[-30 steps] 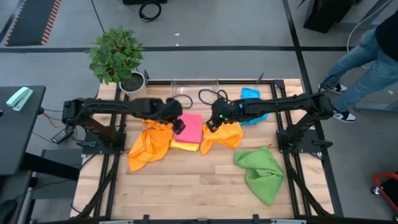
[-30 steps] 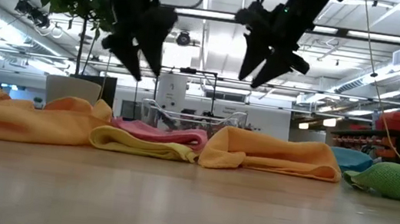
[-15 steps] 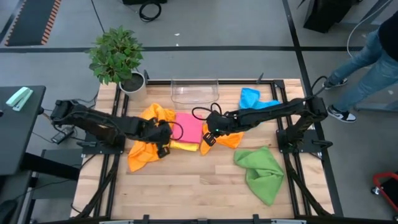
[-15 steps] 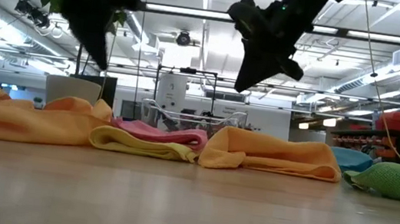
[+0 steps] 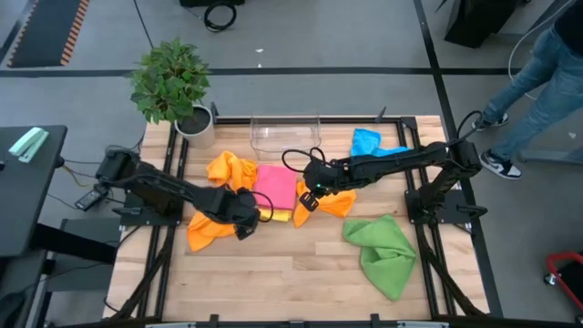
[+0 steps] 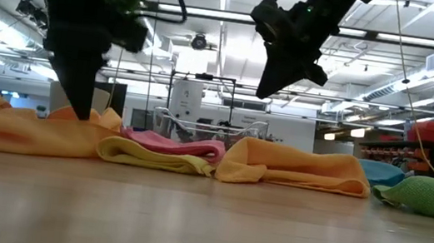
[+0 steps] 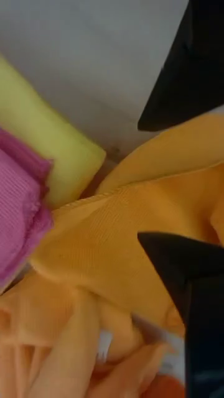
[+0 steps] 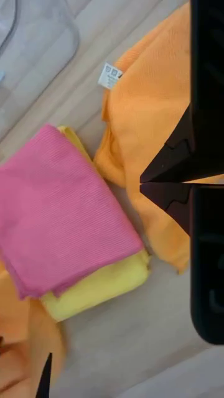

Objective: Fold microfiber towels
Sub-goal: Fold the bottom orange microfiber cloth

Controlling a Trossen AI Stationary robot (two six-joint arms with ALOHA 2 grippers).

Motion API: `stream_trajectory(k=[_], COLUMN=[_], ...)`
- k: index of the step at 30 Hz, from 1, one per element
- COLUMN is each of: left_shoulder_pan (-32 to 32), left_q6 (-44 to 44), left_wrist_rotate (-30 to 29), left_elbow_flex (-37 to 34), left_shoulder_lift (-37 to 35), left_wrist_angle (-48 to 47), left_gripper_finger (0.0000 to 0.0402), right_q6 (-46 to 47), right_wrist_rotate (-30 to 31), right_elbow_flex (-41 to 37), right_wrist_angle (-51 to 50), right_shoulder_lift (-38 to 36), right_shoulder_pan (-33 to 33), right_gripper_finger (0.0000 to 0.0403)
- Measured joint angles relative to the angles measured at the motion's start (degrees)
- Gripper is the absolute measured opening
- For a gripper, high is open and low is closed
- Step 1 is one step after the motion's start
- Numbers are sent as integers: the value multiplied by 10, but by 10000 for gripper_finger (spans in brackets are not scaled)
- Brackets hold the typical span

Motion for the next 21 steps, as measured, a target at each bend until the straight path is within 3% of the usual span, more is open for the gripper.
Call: stream_trajectory(k=[4, 7, 10, 12, 14, 15, 21], left_shoulder_pan=[0, 0, -8, -14, -22, -27, -69], left_q6=[-20, -25, -37, -51, -72, -91, -198], left_wrist_rotate=[3, 29, 68, 95, 111, 114, 111], left_elbow_flex=[0, -3, -3, -3, 4, 9, 91], left_shoulder_lift=[42, 66, 76, 78, 77, 73, 8], left_wrist_angle=[2, -3, 8, 27, 16, 6, -89], left_gripper_finger=[328, 314, 247, 168, 64, 34, 13], right_q6=[-23, -52, -89, -116, -145, -160, -241], right_wrist_rotate=[-4, -4, -3, 4, 8, 8, 7], right_elbow_flex=[0, 0, 0, 0, 0, 0, 0], right_wrist_angle=[-16, -31, -57, -69, -70, -69, -56], right_shoulder_lift=[0, 0, 0, 0, 0, 0, 0], right_shoulder_pan=[0, 0, 0, 0, -3, -4, -16], right_gripper_finger=[10, 10, 10, 10, 10, 10, 10])
